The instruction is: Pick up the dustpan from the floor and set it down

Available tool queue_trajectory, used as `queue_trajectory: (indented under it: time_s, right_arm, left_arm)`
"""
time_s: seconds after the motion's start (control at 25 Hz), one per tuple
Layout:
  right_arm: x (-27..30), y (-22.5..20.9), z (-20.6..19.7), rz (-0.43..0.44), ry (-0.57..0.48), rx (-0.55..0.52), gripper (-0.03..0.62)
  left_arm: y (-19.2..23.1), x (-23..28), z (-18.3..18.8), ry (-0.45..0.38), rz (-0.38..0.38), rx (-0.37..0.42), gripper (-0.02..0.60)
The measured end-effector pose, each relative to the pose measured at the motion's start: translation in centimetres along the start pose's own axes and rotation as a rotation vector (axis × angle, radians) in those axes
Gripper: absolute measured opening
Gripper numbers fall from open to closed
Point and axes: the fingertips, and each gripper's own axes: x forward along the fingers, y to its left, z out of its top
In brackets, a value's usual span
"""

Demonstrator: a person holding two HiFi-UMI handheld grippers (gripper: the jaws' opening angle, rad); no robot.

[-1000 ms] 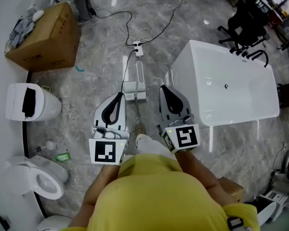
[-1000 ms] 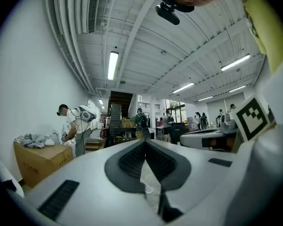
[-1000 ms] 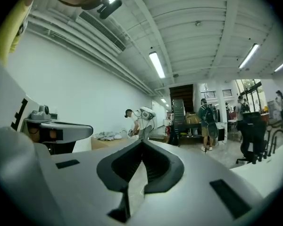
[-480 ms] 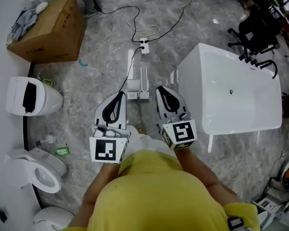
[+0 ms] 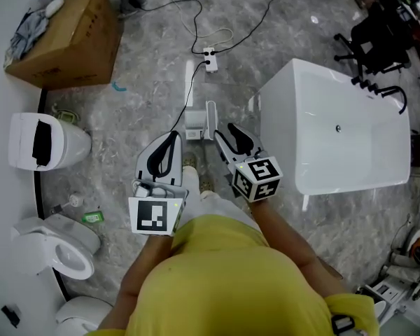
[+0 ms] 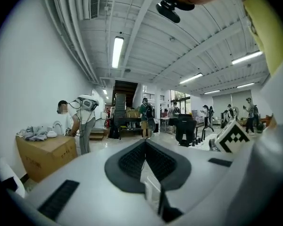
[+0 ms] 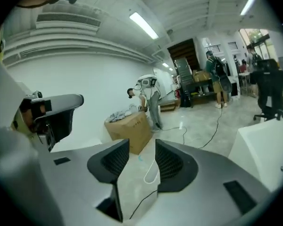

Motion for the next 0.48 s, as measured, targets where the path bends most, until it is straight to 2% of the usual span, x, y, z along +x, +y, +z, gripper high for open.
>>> queue_trajectory:
  time_s: [0.24, 0.48]
  right_arm:
    - [4.0, -1.9, -2.5, 0.024, 0.129, 0.119, 0.217]
    - [7.4, -3.2, -6.0, 0.033, 0.273, 0.233, 0.248]
  left_arm:
    - [2.2, 3.1, -0.5, 0.032, -0.057, 0.016, 0.003]
    - [4.1, 6.2, -2.6, 0.091, -0.137, 0.029, 0.003]
